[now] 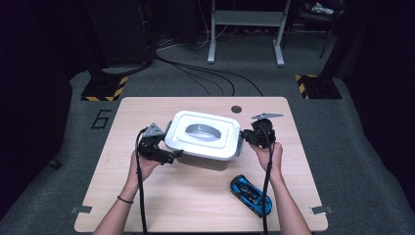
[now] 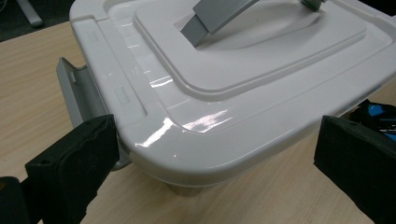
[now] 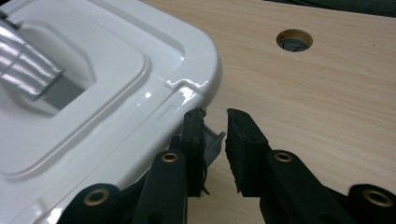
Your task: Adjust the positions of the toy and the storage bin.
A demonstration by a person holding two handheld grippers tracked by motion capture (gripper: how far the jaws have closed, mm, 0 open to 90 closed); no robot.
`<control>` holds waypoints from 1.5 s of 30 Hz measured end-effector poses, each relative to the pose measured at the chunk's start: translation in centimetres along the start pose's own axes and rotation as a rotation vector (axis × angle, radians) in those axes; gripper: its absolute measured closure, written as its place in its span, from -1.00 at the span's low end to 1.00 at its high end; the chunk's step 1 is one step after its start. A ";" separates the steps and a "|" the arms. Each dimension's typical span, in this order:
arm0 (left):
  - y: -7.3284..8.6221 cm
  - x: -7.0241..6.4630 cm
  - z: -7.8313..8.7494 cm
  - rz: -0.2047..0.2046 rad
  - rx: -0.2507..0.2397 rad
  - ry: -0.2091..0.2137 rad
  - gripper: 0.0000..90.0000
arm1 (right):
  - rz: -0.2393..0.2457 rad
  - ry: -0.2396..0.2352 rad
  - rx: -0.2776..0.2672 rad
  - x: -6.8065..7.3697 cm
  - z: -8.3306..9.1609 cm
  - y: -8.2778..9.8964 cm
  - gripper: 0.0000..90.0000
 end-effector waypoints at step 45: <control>0.3 2.4 -0.2 0.090 -0.044 -0.034 -1.00 | 0.023 -0.101 -0.073 1.3 1.8 3.5 -0.02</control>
Point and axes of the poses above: each handheld gripper's, and its own axes: z roughly backward along the jaws, y roughly out of its underside, x roughly to its left, the point moved 6 cm from there along -z, roughly forward along the jaws, and after that the axes turned 11 degrees about x, right-handed, at the moved point
